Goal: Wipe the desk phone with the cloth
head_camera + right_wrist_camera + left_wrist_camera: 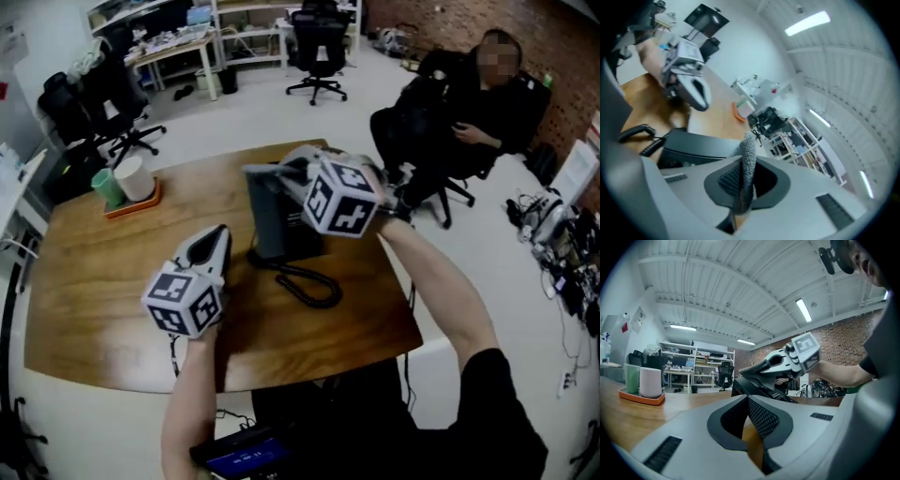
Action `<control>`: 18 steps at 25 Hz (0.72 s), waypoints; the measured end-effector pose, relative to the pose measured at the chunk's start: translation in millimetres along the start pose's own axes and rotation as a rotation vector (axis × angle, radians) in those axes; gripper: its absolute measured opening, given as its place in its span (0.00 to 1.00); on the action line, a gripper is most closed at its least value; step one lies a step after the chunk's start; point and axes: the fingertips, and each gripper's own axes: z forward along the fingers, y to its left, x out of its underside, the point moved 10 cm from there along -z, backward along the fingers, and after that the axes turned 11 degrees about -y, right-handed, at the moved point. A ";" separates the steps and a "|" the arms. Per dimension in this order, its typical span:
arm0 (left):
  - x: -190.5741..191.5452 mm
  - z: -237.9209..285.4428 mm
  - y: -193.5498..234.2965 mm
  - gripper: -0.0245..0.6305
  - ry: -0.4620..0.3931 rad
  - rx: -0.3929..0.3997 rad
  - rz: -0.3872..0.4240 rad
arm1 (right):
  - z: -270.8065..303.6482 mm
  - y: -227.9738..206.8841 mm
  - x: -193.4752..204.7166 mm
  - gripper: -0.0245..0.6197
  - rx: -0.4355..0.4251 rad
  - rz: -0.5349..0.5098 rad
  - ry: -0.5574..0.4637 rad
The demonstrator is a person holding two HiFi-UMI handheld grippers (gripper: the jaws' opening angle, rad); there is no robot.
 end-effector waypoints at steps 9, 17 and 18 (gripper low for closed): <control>-53.4 -58.8 13.8 0.02 0.058 -0.031 0.006 | 33.0 -21.5 -59.0 0.07 0.075 0.049 0.109; -30.7 -32.2 8.2 0.02 0.031 -0.005 0.009 | -12.0 53.8 -52.9 0.07 -0.167 -0.161 0.097; -32.4 -36.9 9.2 0.02 0.033 -0.010 0.009 | -16.5 64.8 -59.7 0.07 -0.195 -0.187 0.088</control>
